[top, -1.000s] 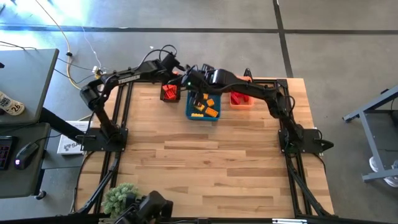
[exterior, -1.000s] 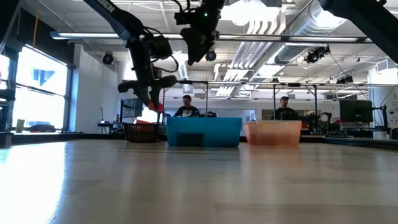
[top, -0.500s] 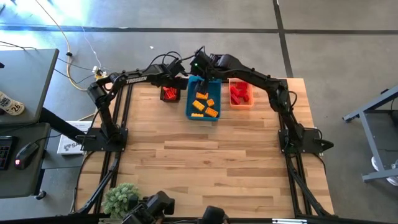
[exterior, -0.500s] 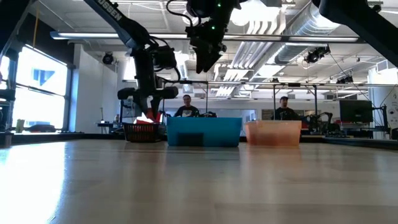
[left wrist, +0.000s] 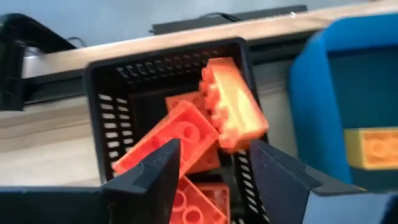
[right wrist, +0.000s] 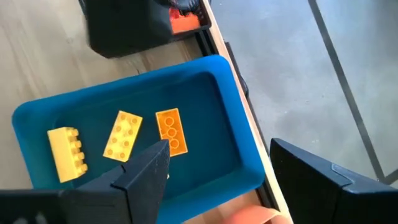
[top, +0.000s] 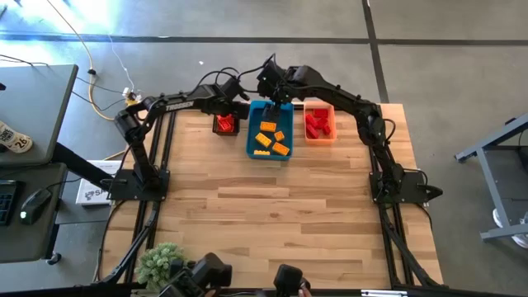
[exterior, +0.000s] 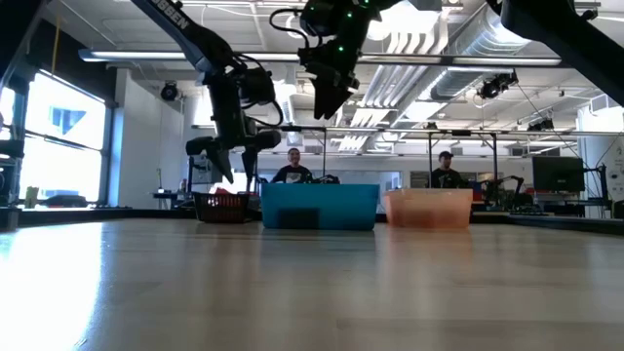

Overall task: Sort & place blocks by color
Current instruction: Put the orange game piece into the black bin, then return to Home Position

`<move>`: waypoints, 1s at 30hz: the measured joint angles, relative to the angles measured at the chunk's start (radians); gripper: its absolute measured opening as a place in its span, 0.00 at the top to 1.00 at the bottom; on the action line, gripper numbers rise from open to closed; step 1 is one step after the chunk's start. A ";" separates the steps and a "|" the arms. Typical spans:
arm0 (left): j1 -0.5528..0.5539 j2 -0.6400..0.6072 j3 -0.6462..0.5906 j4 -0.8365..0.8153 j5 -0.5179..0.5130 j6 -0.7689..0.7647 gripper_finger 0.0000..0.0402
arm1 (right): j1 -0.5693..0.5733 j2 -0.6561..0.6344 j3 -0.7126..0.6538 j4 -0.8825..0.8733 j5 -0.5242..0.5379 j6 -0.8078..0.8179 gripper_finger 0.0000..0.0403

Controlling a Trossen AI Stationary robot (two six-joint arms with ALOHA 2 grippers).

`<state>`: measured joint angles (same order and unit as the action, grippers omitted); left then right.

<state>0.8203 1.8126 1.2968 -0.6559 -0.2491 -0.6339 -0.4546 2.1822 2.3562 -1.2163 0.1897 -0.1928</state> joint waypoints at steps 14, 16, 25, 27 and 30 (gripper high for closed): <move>0.030 -0.215 0.000 -0.006 0.303 0.123 0.54 | -0.026 0.000 0.000 -0.018 -0.076 -0.003 0.34; 0.017 -0.268 0.000 -0.010 0.318 0.145 0.54 | -0.026 0.000 0.000 -0.018 -0.128 0.020 0.34; -0.160 -0.535 -0.091 -0.001 0.269 0.247 0.54 | -0.006 0.000 0.000 -0.019 -0.258 0.127 0.34; -0.207 -0.601 -0.159 0.035 0.253 0.229 0.54 | 0.007 0.000 0.000 -0.019 -0.270 0.161 0.34; -0.278 -0.705 -0.289 0.106 0.256 0.187 0.54 | 0.032 0.000 0.000 -0.016 -0.273 0.215 0.34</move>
<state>0.5422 1.1081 1.0081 -0.5497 0.0065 -0.4466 -0.4227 2.1826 2.3562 -1.2328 -0.0828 0.0224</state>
